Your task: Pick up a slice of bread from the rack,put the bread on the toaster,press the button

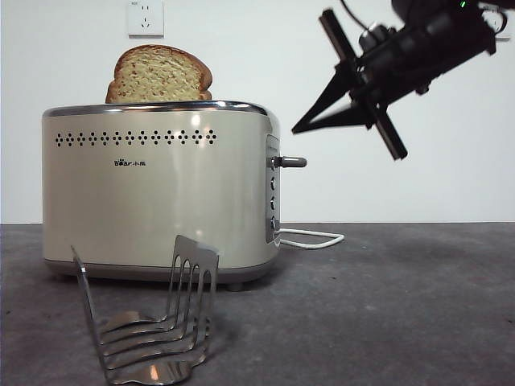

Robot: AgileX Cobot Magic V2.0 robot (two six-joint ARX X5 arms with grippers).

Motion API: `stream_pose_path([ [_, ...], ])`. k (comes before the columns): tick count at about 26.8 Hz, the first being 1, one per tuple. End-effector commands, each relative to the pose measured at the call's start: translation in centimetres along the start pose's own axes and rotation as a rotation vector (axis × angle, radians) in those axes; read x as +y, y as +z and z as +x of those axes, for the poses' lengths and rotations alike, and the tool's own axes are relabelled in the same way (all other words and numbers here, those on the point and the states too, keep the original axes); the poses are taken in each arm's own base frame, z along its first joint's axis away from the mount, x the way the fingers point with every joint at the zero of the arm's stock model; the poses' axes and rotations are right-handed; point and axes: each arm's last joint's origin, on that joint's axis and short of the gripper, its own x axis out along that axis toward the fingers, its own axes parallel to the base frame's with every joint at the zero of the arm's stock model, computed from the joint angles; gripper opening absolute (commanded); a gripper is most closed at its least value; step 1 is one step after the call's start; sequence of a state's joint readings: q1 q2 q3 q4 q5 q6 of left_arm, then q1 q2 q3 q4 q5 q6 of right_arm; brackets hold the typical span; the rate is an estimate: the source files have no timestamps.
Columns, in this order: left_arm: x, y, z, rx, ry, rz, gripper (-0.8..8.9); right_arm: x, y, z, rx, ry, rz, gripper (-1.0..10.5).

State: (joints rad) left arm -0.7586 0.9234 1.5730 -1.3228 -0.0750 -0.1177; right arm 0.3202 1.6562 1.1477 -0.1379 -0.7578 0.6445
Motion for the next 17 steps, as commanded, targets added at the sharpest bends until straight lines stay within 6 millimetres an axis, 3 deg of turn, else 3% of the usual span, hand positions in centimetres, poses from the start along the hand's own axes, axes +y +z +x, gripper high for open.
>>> stream_pose_path([
  [1,0.1,-0.8,0.0,0.002,0.005,-0.028,-0.05,-0.9,0.0,0.9,0.016,-0.014,0.024,-0.1],
  [6,0.3,-1.8,-0.4,-0.008,0.029,-0.048,-0.05,-2.2,-0.1,1.9,0.028,-0.055,0.054,-0.1],
  [17,0.6,-2.0,-0.8,-0.03,0.088,-0.06,-0.05,-5.7,-1.4,4.2,0.134,-0.16,0.156,-0.1],
])
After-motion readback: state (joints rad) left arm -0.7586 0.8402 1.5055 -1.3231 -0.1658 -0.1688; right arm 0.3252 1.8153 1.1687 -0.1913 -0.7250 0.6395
